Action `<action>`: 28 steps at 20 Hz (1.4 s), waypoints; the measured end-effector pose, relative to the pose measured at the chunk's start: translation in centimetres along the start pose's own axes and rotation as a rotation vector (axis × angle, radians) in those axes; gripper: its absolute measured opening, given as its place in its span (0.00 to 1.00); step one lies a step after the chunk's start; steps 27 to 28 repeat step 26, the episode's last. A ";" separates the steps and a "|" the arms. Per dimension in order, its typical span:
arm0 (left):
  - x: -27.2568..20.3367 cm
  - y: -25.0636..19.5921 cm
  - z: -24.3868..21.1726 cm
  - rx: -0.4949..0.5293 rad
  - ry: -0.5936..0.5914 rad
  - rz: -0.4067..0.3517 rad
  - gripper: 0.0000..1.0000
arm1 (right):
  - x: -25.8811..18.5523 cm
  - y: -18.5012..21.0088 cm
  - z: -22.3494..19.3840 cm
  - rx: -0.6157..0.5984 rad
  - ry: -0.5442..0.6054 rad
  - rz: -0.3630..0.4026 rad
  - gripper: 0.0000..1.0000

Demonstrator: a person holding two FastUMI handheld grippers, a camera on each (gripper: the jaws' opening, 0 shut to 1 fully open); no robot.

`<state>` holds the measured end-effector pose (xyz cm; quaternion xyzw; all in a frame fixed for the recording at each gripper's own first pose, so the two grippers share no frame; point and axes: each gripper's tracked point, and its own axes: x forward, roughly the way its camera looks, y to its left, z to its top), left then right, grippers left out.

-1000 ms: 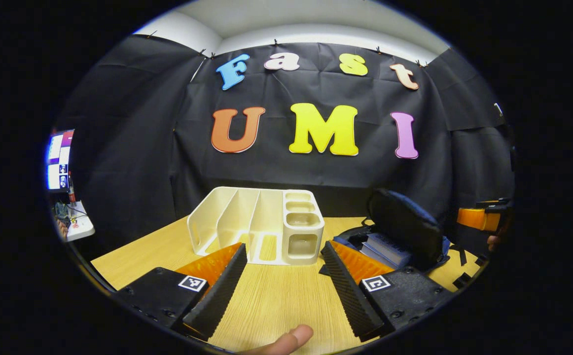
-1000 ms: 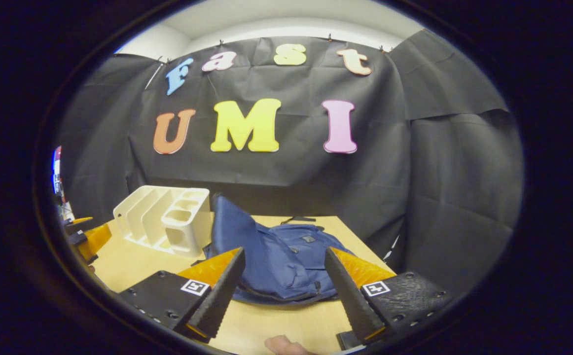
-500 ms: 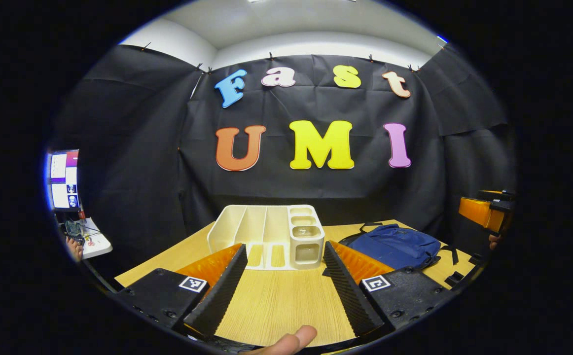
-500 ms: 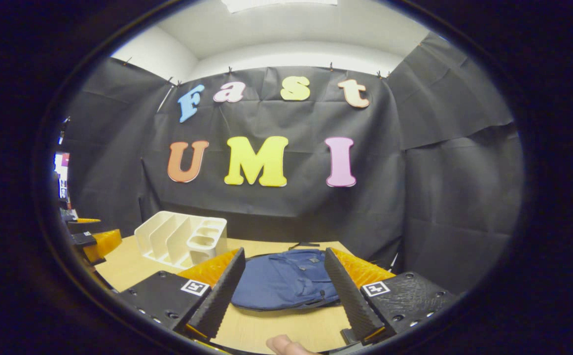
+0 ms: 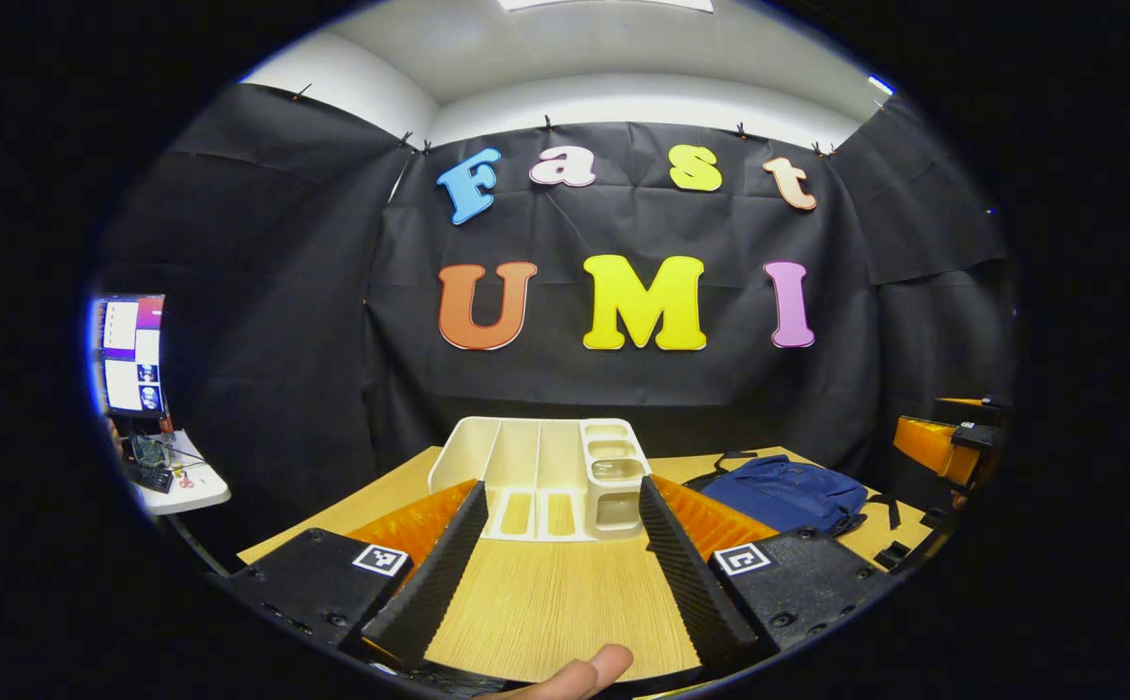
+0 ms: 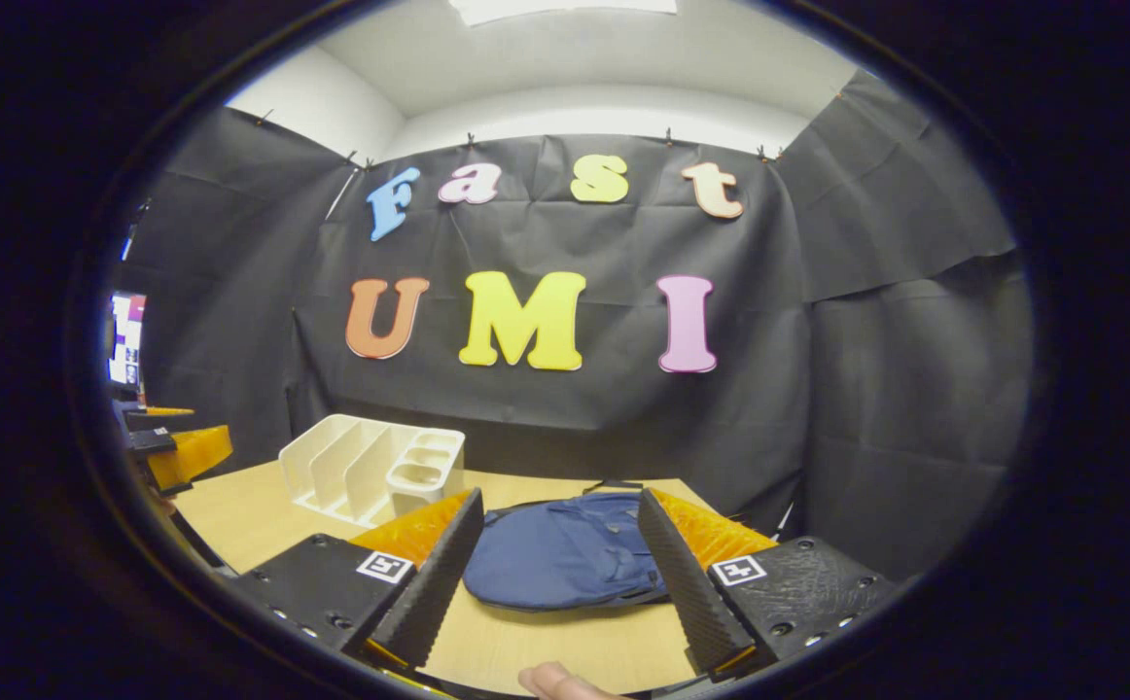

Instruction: Open the schoolbag, grab two books from the bookshelf and put them into the schoolbag.

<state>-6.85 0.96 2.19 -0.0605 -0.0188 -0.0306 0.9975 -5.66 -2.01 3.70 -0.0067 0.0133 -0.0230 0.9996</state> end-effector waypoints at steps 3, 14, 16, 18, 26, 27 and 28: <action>0.5 0.4 -0.5 -0.001 0.023 0.007 0.98 | -0.1 -0.3 -0.2 -0.012 0.000 -0.014 0.92; 1.0 0.7 -1.7 0.005 0.054 0.029 0.98 | 0.1 0.0 -1.2 -0.032 0.031 -0.013 0.99; 1.2 0.6 -1.8 0.010 0.057 0.028 0.98 | 0.1 0.0 -1.4 -0.031 0.038 -0.013 0.95; 1.1 0.6 -2.0 0.011 0.062 0.029 0.98 | 0.0 0.1 -1.5 -0.032 0.041 -0.010 0.95; 1.6 -0.1 -2.4 0.030 0.066 0.035 0.99 | -0.8 -1.3 -0.5 -0.052 -0.018 -0.046 0.95; 1.6 -0.1 -2.4 0.030 0.066 0.035 0.99 | -0.8 -1.3 -0.5 -0.052 -0.018 -0.046 0.95; 1.6 -0.1 -2.4 0.030 0.066 0.035 0.99 | -0.8 -1.3 -0.5 -0.052 -0.018 -0.046 0.95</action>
